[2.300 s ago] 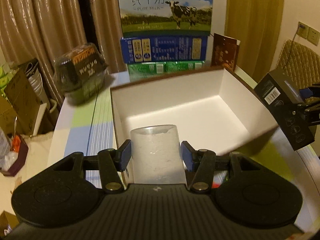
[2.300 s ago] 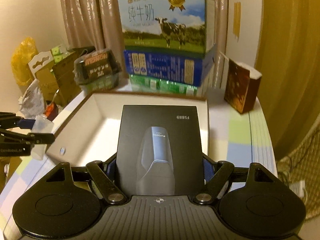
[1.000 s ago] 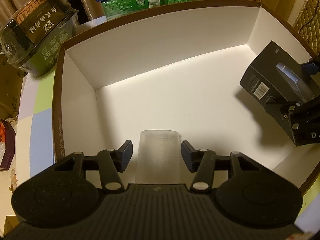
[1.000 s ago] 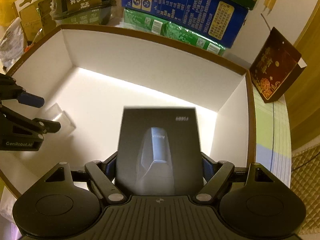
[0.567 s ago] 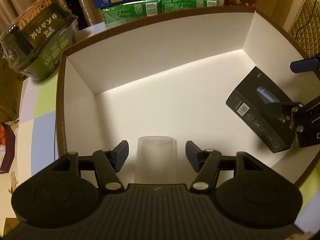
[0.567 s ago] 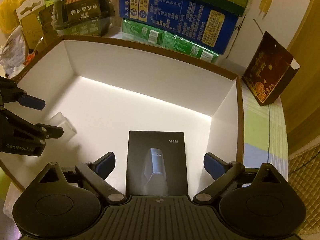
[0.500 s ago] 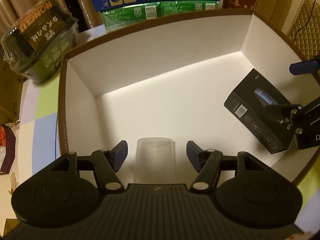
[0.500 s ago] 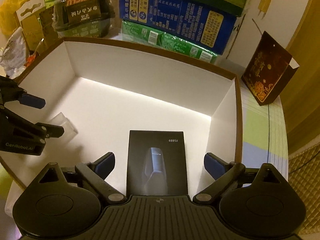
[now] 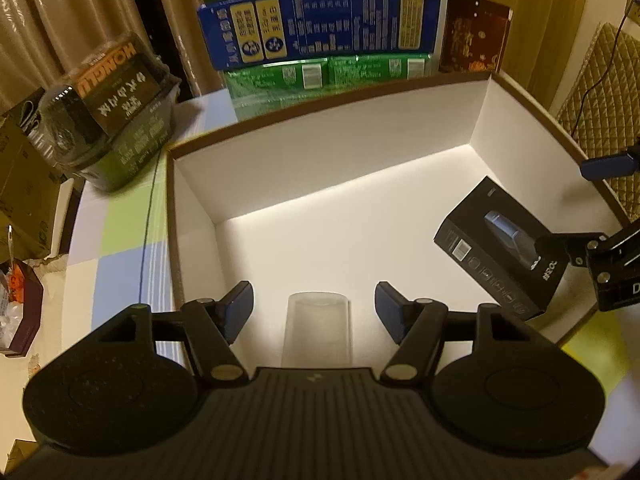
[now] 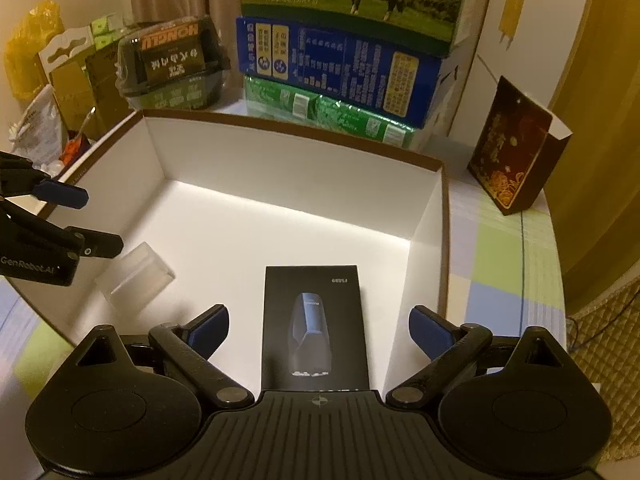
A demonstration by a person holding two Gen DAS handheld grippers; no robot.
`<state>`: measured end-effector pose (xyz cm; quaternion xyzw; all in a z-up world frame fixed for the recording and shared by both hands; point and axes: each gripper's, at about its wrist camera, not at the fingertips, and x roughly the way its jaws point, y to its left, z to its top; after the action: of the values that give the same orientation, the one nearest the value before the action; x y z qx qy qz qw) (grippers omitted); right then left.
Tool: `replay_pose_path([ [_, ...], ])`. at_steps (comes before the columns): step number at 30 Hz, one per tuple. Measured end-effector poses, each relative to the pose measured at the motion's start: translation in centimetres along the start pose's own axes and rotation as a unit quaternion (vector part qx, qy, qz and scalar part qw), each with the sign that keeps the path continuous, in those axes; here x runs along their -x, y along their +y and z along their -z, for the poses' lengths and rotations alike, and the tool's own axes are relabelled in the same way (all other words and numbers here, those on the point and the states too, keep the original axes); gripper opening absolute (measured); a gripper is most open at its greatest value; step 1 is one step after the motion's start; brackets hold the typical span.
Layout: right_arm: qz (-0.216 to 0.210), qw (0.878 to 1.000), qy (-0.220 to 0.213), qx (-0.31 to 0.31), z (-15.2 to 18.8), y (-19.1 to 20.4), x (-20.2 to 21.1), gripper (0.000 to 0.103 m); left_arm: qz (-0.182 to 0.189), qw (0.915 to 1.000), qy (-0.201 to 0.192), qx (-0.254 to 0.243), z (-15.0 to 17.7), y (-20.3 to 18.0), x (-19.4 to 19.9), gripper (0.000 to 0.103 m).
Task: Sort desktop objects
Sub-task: 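Lower the clear cup into the brown box with the left tool while the right tool places the FLYCO box, then withdraw both tools from the brown box back toward the table items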
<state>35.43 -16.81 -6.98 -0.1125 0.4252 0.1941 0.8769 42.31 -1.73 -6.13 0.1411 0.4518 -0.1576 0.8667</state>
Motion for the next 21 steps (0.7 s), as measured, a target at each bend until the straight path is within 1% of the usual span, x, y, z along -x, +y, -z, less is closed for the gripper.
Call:
replay_pose_path([
  [9,-0.015,0.999,-0.030,-0.009,1.6,0.0,3.8,0.094,0.003,0.9995,-0.031,0.011,1.1,0.2,3.8,0.065],
  [13,-0.023,0.999,-0.040,-0.013,3.1,0.3,5.9,0.095,0.005,0.9991,-0.041,0.013,2.6,0.2,5.7,0.065],
  [18,-0.034,0.998,-0.046,-0.028,5.5,0.6,8.1,0.095,0.006,0.9990,-0.042,0.016,5.0,0.2,7.8,0.065],
  [21,-0.037,0.998,-0.044,-0.030,7.0,1.0,9.2,0.095,0.001,0.9989,-0.045,0.016,6.4,0.0,9.0,0.069],
])
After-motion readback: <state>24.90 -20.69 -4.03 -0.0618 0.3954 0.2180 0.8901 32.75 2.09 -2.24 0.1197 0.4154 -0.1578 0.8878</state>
